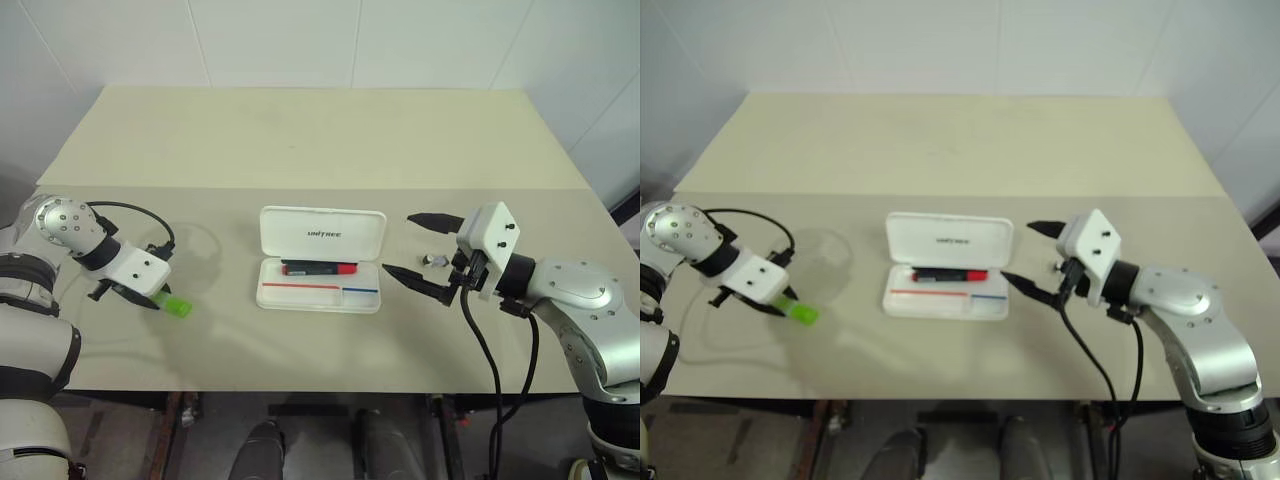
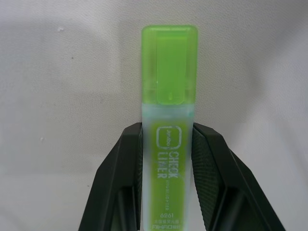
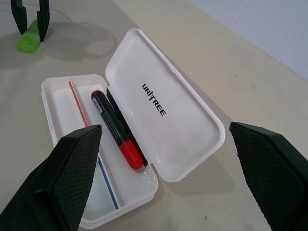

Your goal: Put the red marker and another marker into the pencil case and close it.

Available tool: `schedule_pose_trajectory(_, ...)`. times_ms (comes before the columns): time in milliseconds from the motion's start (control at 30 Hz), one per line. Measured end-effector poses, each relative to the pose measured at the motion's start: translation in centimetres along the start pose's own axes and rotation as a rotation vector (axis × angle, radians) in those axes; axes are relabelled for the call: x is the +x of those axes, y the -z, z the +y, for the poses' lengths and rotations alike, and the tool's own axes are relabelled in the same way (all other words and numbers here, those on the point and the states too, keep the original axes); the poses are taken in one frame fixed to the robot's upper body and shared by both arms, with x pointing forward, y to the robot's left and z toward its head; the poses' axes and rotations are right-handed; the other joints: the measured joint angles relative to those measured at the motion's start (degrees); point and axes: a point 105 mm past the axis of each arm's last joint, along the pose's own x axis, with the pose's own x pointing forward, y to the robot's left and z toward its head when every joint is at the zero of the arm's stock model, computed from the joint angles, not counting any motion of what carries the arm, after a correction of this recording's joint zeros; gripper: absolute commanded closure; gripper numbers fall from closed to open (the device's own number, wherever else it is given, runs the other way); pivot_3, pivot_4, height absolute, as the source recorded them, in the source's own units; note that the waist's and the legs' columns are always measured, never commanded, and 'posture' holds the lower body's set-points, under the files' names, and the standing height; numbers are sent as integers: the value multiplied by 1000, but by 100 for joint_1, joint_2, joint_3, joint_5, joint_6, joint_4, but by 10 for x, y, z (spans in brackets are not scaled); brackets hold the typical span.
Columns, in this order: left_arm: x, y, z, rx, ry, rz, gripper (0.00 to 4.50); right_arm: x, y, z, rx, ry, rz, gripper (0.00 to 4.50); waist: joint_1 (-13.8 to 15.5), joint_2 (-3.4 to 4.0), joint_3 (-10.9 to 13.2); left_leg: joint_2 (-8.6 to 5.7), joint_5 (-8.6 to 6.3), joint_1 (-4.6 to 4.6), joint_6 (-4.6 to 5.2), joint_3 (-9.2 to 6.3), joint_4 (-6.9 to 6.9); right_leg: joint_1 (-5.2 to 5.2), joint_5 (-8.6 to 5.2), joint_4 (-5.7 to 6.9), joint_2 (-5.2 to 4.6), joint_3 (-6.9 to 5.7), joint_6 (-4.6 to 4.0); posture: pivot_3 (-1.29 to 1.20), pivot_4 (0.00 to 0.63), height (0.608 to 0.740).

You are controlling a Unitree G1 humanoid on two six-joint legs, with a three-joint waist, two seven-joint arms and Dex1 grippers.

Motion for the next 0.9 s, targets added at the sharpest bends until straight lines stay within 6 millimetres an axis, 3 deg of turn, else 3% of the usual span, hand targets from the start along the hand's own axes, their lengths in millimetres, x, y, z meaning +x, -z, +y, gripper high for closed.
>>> schedule_pose_trajectory(267, 2, -14, 18, -41, -126, -129, 3502, 0, 2, 2, 4, -5, 4, 0, 44, 0, 0, -7, 1, -14, 1, -5, 13, 1, 3, -3, -8, 0, 6, 0, 150, 740)
schedule_pose_trajectory(433, -5, -48, 39, 7, -224, -288, 3502, 0, 2, 3, 7, -7, 5, 0, -3, -2, 1, -4, 0, -16, 1, -5, 12, -1, 3, -5, -6, 0, 7, 0, 150, 740)
schedule_pose_trajectory(900, 4, -136, 34, -53, -100, -584, 3502, -13, 27, 20, 66, -52, 111, 0, -36, -1, 1, -1, 0, -11, 1, -1, 15, -1, -4, 4, -3, 1, 0, 0, 150, 740)
